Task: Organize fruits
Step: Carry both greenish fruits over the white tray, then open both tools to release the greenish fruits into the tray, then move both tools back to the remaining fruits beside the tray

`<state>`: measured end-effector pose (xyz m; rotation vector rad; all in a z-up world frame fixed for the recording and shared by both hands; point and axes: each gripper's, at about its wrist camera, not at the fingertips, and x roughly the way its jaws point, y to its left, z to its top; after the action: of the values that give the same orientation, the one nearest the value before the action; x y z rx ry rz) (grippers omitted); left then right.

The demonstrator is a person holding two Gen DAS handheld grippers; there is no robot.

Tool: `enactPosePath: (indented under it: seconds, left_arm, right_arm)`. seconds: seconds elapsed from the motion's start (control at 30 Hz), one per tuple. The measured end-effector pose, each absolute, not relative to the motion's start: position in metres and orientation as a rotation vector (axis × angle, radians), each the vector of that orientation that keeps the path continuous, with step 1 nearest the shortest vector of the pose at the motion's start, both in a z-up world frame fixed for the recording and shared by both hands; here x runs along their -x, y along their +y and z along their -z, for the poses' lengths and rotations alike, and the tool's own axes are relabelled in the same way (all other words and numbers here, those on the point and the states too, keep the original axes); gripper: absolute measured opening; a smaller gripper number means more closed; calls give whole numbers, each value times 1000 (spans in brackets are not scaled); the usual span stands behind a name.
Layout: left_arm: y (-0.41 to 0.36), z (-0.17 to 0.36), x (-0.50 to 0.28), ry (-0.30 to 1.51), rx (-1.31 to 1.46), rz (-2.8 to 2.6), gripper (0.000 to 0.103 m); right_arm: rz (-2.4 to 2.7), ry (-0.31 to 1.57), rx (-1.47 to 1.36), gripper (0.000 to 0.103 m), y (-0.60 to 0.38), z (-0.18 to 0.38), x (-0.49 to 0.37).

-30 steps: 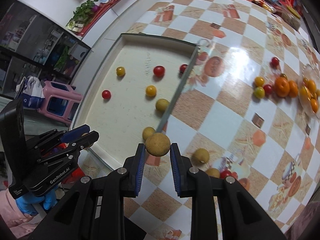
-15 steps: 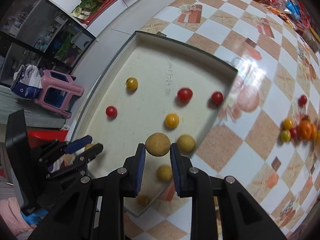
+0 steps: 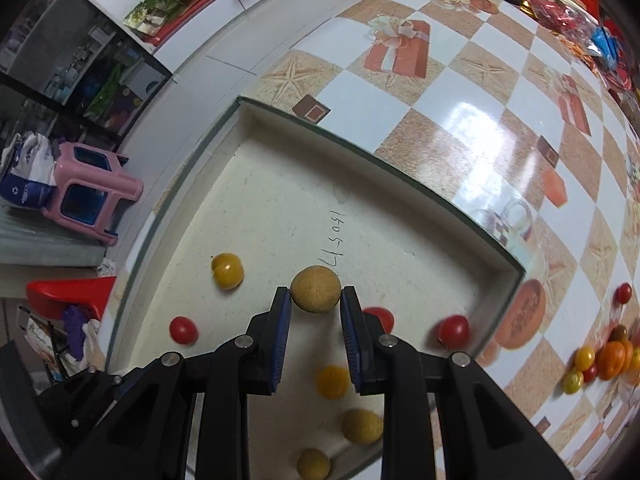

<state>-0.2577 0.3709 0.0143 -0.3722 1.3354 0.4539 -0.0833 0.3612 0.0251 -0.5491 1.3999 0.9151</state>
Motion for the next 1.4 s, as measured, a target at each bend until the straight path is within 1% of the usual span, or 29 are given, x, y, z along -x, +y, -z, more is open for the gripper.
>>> enactPosePath:
  seconds: [0.2, 0.23, 0.27, 0.3, 0.33, 0.37, 0.4, 0.43, 0.47, 0.53, 0.73, 0.83, 0.97, 1.07, 1.27, 1.4]
  left_arm:
    - [366, -14, 255, 1345, 359, -444, 28]
    - [366, -13, 255, 1348, 358, -441, 28]
    - [366, -14, 255, 1350, 359, -441, 28]
    - [367, -14, 255, 1352, 359, -440, 28]
    - [367, -14, 254, 1353, 356, -438, 28]
    - [367, -15, 254, 1354, 351, -437, 29]
    - [367, -15, 253, 1356, 348, -439, 33]
    - [367, -16, 253, 1360, 345, -438, 62]
    - [366, -17, 253, 1350, 340, -443, 83]
    - [363, -23, 254, 1316, 307, -446, 83]
    - [352, -25, 248, 1360, 282, -420, 83]
    - [341, -35, 242, 1348, 254, -400, 83]
    - [323, -53, 229, 1323, 219, -370, 83]
    - [313, -65, 216, 1303, 196, -330, 83]
    - [291, -79, 186, 1285, 139, -239, 83]
    - [277, -82, 169, 1272, 107, -161, 83]
  right_arm:
    - [-912, 1392, 635, 30, 375, -13, 86]
    - [-915, 1394, 630, 35, 375, -13, 86]
    - [-921, 1400, 627, 48, 376, -12, 86]
    - [-928, 1406, 626, 57, 377, -12, 86]
    - [-929, 1399, 628, 72, 378, -14, 87]
    - [-924, 1386, 625, 76, 377, -16, 87]
    - [-924, 1384, 618, 76, 376, -17, 87]
    - [-925, 1388, 603, 76, 375, -20, 86]
    - [-926, 1388, 589, 78, 373, -23, 84]
    - [-929, 1370, 556, 83, 366, -34, 79]
    - [-894, 1320, 469, 88, 328, -64, 67]
    - [-858, 1305, 411, 97, 295, -77, 61]
    - [-761, 1303, 316, 97, 231, -87, 55]
    - [-674, 1326, 271, 97, 190, -84, 59]
    - [-509, 1391, 206, 97, 103, -68, 78]
    - [-485, 1428, 218, 97, 78, -50, 100]
